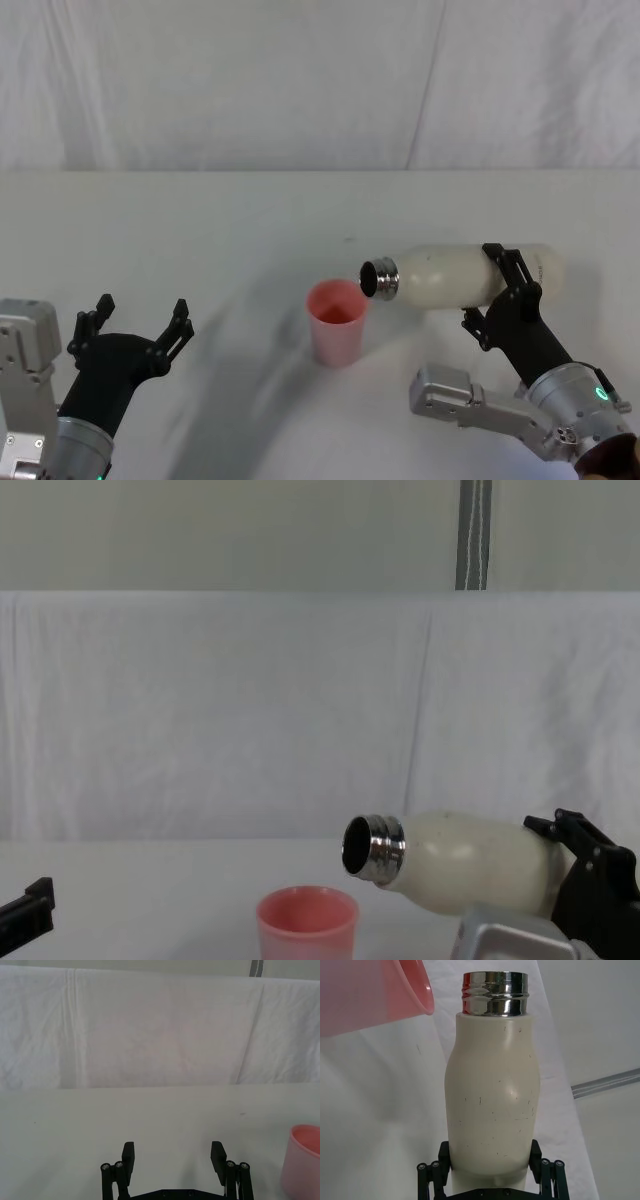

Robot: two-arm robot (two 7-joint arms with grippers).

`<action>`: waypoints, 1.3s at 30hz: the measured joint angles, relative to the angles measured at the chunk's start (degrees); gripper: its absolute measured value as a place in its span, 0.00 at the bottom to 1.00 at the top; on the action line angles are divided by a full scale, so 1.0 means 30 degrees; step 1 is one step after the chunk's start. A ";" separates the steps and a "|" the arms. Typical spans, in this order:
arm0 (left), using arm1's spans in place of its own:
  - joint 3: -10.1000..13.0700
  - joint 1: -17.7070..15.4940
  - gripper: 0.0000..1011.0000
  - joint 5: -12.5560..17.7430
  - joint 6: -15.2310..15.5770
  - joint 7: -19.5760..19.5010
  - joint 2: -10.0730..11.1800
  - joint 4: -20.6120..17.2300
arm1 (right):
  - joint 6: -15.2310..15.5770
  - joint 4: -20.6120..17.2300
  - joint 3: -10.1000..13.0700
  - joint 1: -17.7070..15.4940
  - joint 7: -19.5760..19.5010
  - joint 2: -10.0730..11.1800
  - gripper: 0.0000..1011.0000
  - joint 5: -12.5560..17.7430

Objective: Grasp the thermos with one hand and pour water into the cup lid.

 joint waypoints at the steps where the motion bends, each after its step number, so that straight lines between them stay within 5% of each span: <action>1: 0.0000 0.0000 0.99 -0.0001 -0.0001 0.0000 0.0001 0.0000 | 0.0020 0.0044 -0.0055 0.0071 0.0000 0.0013 0.94 -0.0050; 39: 0.0000 0.0000 0.99 -0.0001 -0.0001 0.0000 0.0000 0.0000 | 0.0245 0.0841 -0.1083 0.1476 -0.0281 0.0347 0.94 -0.1112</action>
